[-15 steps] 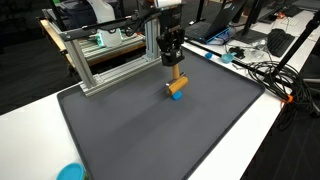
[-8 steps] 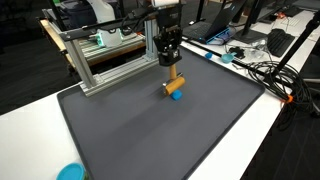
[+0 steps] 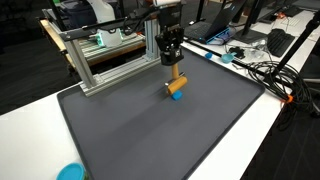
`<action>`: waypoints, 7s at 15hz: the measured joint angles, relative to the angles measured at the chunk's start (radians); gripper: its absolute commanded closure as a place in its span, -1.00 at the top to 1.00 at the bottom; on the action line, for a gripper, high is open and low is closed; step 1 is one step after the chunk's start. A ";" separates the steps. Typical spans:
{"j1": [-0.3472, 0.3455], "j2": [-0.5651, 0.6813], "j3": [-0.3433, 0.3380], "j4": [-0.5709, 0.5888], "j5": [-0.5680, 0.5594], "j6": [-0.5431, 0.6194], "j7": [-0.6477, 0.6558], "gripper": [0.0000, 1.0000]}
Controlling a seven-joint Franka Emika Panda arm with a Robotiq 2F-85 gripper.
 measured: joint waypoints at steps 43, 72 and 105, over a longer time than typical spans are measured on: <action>0.038 0.106 -0.020 0.115 -0.164 -0.117 0.067 -0.56; 0.035 0.110 -0.021 0.135 -0.156 -0.210 0.055 -0.56; -0.048 0.018 -0.018 0.113 0.100 -0.240 -0.103 -0.56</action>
